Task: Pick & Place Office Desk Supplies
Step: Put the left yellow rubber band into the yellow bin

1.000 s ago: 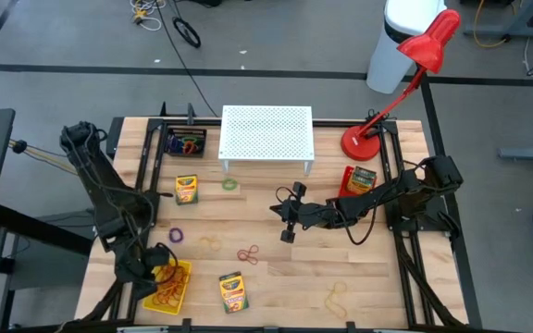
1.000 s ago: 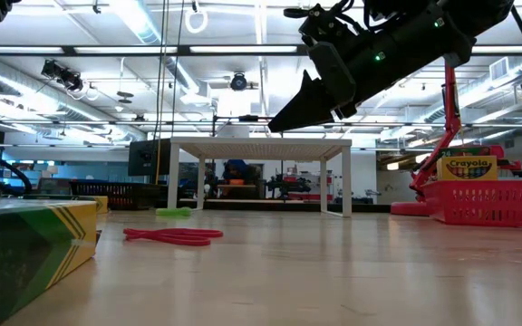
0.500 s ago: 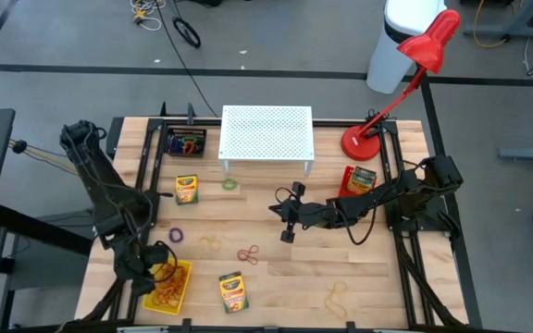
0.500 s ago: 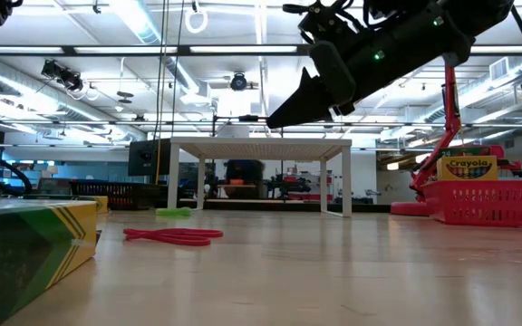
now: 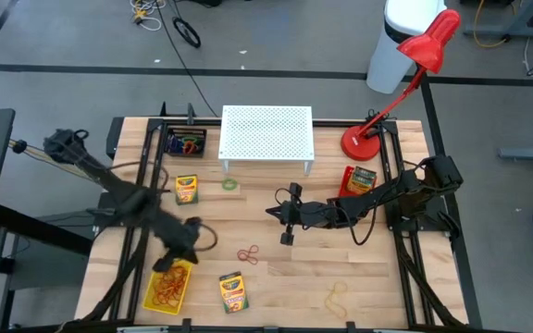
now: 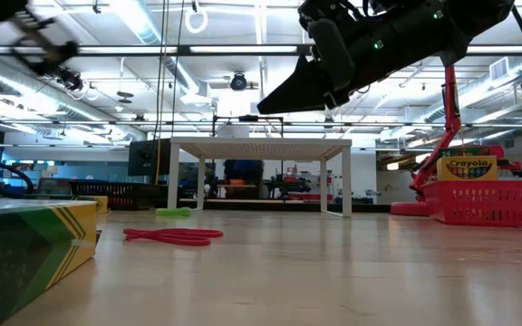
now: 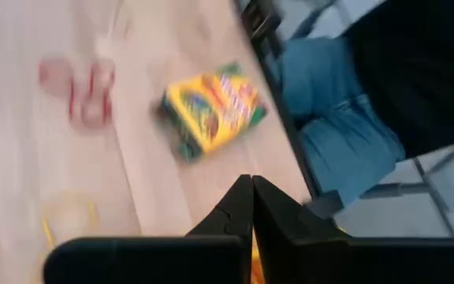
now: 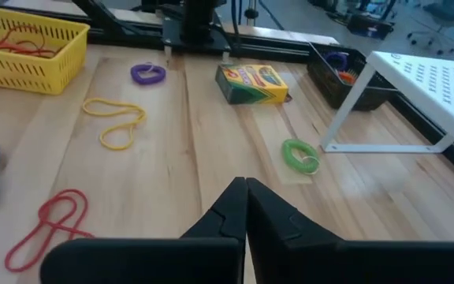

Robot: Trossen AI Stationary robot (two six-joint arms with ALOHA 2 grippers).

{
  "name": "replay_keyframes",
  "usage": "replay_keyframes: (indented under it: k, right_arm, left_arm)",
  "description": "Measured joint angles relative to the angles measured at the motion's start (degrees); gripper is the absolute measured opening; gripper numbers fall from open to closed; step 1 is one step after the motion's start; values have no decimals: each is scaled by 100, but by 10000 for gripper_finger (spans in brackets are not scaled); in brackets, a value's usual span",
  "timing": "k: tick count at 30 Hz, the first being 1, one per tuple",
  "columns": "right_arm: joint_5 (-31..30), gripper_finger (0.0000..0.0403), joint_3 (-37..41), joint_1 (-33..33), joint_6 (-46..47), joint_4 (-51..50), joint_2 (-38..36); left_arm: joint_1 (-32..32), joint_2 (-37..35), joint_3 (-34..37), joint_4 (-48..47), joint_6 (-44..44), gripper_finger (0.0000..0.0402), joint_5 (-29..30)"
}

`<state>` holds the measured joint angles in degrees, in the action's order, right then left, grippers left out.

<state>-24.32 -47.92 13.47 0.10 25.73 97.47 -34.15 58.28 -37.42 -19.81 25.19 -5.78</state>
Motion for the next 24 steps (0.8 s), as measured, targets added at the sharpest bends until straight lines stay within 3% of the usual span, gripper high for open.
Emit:
replay_keyframes:
  k: [6, 11, 19, 24]
  right_arm:
    - [-3, 4, 0, 1, 195, -176, 0]
    - [-2, 8, 0, 4, 567, -419, 0]
    - [-225, 6, 125, 189, 913, -576, 2]
    - [-464, 4, 233, 348, 938, -575, 4]
  left_arm:
    - [1351, 265, -1, 945, -2129, 5, -1483]
    - [1934, 877, -2, 1457, -3157, 5, -2242]
    - [2359, 2321, 10, 1979, -3508, 5, -3585]
    - [2733, 2399, 591, 2727, -3227, 4, -3716]
